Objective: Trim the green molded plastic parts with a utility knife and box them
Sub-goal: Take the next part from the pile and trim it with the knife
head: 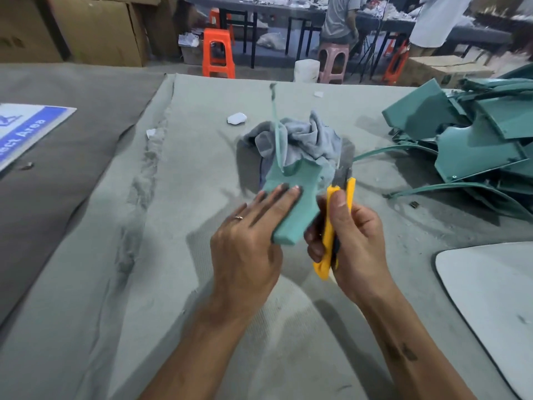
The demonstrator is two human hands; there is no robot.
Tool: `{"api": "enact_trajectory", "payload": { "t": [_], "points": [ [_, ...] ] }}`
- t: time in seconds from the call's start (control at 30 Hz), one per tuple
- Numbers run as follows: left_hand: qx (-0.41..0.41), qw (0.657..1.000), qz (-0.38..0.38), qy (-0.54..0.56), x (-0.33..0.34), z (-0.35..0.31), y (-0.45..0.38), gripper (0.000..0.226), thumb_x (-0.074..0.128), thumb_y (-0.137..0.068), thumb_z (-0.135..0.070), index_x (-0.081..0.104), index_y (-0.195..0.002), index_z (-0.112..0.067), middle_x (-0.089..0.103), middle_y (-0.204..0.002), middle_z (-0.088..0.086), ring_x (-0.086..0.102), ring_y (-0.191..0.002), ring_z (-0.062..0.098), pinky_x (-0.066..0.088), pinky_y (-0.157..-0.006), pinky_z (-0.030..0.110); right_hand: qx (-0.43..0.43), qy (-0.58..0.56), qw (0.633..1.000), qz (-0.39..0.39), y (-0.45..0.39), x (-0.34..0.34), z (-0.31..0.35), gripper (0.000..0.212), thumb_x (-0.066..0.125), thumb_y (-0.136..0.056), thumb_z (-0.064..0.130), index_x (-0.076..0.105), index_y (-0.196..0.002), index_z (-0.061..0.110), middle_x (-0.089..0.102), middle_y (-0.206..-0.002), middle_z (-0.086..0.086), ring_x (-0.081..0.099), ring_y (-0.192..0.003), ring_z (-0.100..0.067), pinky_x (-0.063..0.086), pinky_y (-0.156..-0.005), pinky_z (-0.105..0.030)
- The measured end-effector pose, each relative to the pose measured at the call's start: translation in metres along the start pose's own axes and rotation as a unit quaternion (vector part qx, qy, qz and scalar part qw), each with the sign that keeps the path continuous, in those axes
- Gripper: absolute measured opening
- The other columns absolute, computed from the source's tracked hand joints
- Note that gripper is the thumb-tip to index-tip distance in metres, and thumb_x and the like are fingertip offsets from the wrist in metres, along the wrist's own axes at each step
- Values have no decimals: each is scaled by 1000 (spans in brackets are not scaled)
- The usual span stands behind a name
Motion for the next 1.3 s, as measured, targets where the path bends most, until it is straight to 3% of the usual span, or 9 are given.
{"api": "enact_trajectory", "payload": {
  "t": [0.13,0.27,0.43,0.53,0.7,0.83,1.0,1.17,1.3],
  "points": [
    [-108,992,-70,-3,-15,17,-3,54,61,-82,-3,69,-131,-24,75,-81,9,62,-57,32,47,-52,37,-111,76,990,35,9,14,12,34,56,-106,38,59,-105,5,59,-68,-11,51,-45,-27,43,-44,-34],
    [-146,986,-75,25,-17,26,-2,30,58,-88,-13,77,-111,-13,62,-58,14,58,-51,37,41,-48,38,-139,150,976,73,15,26,6,22,56,-104,24,65,-102,4,57,-65,-8,54,-47,-27,45,-44,-38],
    [-146,985,-89,29,-19,23,-5,40,47,-101,-35,74,-100,-6,54,-51,15,53,-47,40,30,-49,33,-161,215,963,9,8,18,2,21,55,-106,30,68,-99,15,55,-61,-2,52,-47,-25,43,-46,-36],
    [-137,986,-89,27,-19,19,-5,40,48,-103,-38,75,-108,-9,54,-50,16,53,-45,39,38,-46,36,-181,246,951,-47,6,5,10,27,54,-107,36,69,-103,14,54,-62,-1,52,-48,-26,43,-46,-45],
    [-169,984,-55,33,-11,25,-2,17,59,-88,-13,70,-85,1,50,-48,16,46,-44,40,33,-47,35,-236,250,938,45,13,19,19,28,56,-107,43,72,-103,20,53,-64,1,50,-49,-25,40,-45,-43],
    [-166,980,-97,48,-18,27,-3,42,52,-103,-35,70,-87,-1,46,-47,6,48,-43,34,32,-45,34,-194,261,945,-40,8,13,11,27,54,-107,46,70,-104,24,53,-62,1,50,-48,-26,43,-45,-47],
    [-146,984,-86,52,-15,24,-3,44,48,-102,-38,71,-87,-3,51,-48,9,51,-44,36,38,-44,39,-215,246,945,12,11,17,16,22,55,-108,40,69,-103,24,52,-62,-1,50,-48,-27,41,-45,-45],
    [-145,987,-61,25,-12,22,-1,26,58,-102,-30,76,-106,-13,63,-56,8,58,-48,31,42,-47,36,-145,219,956,-130,4,-7,11,29,52,-109,32,64,-93,11,52,-59,-10,48,-47,-27,44,-44,-35],
    [-85,995,-31,-46,-7,7,-1,47,53,-90,-8,69,-131,-26,78,-109,-3,72,-91,16,54,-74,33,-103,95,988,-61,6,4,13,58,64,-97,60,60,-82,4,50,-55,-15,46,-44,-30,40,-44,-35]
  ]
}}
Point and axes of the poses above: each hand's wrist, its own y-axis away from the middle knuckle, its own x-axis out of the palm, z = x × y, the point moved 8 cm from there along -y, towards the middle knuckle
